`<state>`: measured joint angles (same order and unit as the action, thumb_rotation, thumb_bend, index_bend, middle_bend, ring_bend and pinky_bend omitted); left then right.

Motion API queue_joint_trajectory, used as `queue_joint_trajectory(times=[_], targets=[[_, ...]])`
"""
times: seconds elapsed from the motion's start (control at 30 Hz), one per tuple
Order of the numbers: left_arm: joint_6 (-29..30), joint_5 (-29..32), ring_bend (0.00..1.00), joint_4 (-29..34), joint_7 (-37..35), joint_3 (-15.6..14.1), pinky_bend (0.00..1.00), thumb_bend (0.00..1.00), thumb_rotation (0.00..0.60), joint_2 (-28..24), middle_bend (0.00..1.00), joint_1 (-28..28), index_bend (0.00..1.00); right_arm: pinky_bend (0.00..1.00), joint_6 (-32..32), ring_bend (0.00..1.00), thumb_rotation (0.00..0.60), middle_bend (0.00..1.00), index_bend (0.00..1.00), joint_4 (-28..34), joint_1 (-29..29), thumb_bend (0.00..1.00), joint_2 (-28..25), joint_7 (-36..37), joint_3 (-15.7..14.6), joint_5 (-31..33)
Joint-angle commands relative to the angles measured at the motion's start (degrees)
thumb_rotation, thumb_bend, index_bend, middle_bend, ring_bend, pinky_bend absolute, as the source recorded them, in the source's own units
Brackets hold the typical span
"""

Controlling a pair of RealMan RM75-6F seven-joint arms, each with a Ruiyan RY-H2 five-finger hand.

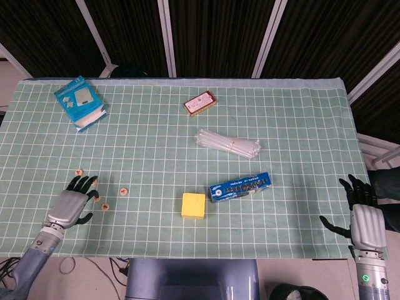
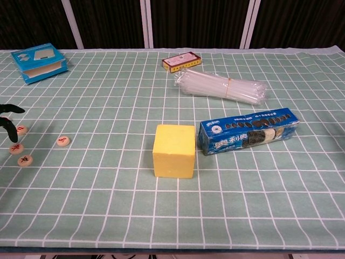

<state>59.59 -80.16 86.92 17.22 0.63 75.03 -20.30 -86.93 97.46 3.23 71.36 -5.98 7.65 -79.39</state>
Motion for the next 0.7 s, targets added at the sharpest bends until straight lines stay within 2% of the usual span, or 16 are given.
queue_joint_trajectory(times=[0.03, 0.7], targets=[[-0.34, 0.01, 0.0, -0.94, 0.58, -0.27, 0.0, 0.26, 0.6, 1.18, 0.0, -0.57, 0.39, 0.0, -0.01, 0.0, 0.6, 0.05, 0.12, 0.02, 0.0, 0.27, 0.0, -0.02, 0.03, 0.06], [0.05, -0.58, 0.0, -3.44, 2.89, -1.23, 0.0, 0.3, 0.6, 5.19, 0.01, -2.21, 0.44, 0.0, 0.2, 0.0, 0.6, 0.05, 0.12, 0.21, 0.0, 0.27, -0.07, 0.01, 0.31, 0.88]])
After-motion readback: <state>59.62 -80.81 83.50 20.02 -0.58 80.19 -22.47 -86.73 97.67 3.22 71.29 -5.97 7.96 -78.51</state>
